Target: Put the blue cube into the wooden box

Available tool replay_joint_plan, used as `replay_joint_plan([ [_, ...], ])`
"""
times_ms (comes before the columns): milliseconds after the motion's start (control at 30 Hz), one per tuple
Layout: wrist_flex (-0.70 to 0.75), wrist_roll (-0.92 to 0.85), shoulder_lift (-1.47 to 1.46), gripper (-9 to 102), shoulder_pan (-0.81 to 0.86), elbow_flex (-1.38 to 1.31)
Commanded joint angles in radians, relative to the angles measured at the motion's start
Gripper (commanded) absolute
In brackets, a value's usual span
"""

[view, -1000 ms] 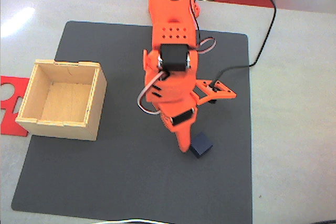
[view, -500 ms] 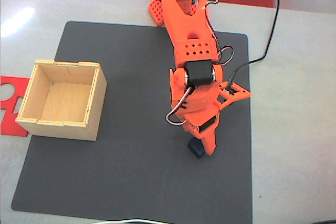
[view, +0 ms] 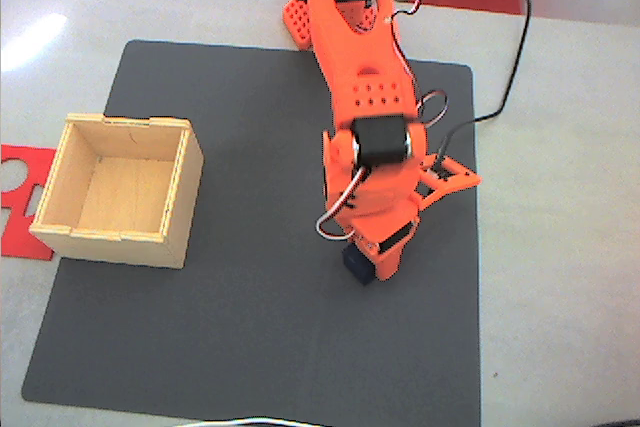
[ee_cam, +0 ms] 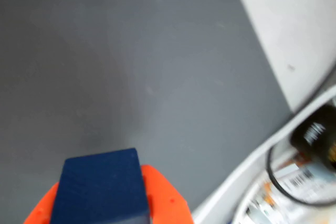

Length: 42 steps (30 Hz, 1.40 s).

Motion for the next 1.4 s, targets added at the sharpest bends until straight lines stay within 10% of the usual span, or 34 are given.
replay_joint_plan([
  [0, 0.193, 0.014, 0.031, 0, 0.048, -0.298],
  [100, 0.374, 0.008, 0.038, 0, 0.126, -0.574],
  [500, 0.296, -0.060, 0.186, 0, 0.624, -0.583],
  [1367, 0.301, -0.097, -0.072, 0, 0.853, -0.583],
])
